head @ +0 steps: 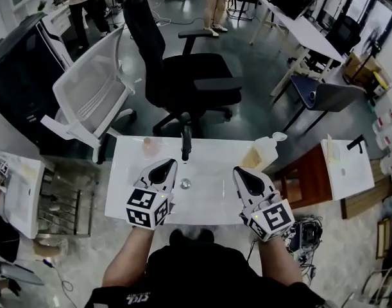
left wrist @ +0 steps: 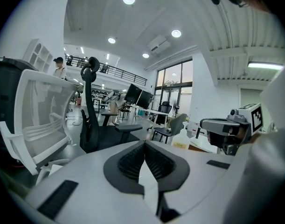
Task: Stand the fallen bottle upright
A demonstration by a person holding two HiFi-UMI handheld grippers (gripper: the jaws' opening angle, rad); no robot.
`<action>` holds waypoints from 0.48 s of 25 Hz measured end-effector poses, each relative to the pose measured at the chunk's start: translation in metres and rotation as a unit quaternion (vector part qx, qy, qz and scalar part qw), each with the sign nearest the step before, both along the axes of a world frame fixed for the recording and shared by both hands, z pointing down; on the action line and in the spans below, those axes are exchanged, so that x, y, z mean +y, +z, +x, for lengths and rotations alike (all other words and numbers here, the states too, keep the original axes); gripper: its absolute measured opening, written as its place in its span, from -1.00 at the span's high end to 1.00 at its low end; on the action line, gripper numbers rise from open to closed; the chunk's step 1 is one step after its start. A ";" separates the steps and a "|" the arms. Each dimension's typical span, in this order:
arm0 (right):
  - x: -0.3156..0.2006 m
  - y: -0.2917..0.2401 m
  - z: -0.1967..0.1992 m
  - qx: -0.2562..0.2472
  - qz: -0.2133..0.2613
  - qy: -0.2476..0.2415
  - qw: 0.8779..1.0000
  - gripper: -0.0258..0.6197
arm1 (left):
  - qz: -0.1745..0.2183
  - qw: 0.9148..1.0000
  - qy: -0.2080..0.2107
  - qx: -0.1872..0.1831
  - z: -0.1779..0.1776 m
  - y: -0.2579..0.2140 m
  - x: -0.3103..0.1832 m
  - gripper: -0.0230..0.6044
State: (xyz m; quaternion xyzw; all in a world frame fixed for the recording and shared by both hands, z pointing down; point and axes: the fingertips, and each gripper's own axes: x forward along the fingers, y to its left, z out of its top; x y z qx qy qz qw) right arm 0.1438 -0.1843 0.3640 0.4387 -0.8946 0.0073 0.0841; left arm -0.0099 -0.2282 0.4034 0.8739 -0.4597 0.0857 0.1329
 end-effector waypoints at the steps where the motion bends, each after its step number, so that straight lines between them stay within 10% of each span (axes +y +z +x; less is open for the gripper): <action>1: -0.001 0.001 0.001 -0.003 0.001 0.003 1.000 0.89 | 0.002 1.000 0.003 -0.003 0.005 0.000 0.000 0.88; 12: -0.001 0.023 0.011 -0.035 -0.030 0.008 0.999 0.89 | -0.003 1.000 0.003 -0.008 0.022 0.004 0.003 0.88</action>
